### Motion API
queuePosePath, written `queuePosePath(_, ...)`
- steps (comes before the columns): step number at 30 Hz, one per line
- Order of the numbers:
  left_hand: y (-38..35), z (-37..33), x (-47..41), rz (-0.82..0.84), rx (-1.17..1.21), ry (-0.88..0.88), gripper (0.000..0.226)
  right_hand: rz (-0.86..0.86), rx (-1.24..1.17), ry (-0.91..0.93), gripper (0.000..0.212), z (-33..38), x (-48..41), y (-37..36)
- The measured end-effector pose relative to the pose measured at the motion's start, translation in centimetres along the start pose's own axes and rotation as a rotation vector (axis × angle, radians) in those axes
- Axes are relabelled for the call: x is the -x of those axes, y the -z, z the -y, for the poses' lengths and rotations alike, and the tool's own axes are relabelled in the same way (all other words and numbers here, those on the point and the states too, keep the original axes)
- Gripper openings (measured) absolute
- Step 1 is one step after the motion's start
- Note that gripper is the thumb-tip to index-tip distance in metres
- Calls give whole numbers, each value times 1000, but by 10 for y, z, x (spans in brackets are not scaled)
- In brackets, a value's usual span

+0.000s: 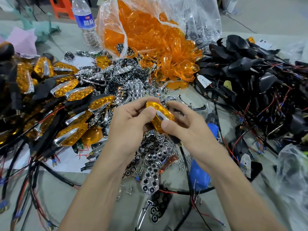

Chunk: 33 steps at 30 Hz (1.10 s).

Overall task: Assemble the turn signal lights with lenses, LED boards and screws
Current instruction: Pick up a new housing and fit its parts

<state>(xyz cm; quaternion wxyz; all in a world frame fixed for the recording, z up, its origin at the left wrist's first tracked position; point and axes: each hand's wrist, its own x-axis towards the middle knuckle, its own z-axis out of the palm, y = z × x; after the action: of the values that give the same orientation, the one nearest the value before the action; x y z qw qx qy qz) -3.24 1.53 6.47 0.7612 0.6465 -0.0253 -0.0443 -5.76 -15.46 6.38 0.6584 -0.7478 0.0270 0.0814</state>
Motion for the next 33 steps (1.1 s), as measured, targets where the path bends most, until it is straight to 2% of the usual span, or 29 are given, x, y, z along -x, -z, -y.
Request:
queuePosePath(2,2,-1,-2,51,-62,-21,29,61,-43,8,52,-3,-1,-1)
queuePosePath(5,10,1,-6,80,-269,-60,26,-34,-25,47,45,-8,0,-2)
queuePosePath(9,17,-1,-5,161,-93,49,29,-81,40,131,46,-8,4,-4)
queuePosePath(19,19,-3,2,156,-82,-124,23,-164,141,276,52,1,19,-9)
queuePosePath(24,21,2,-2,199,-40,-133,29,-307,372,280,60,1,22,-9)
queuePosePath(27,20,5,-2,190,-129,-176,32,-220,535,265,56,5,20,-11)
queuePosePath(30,11,10,0,81,-262,-186,36,-128,663,230,35,6,12,-9)
queuePosePath(31,7,11,0,32,-269,-169,34,-138,609,226,29,7,8,-8)
queuePosePath(33,-4,11,4,28,-241,-83,41,-182,189,174,16,11,0,-6)
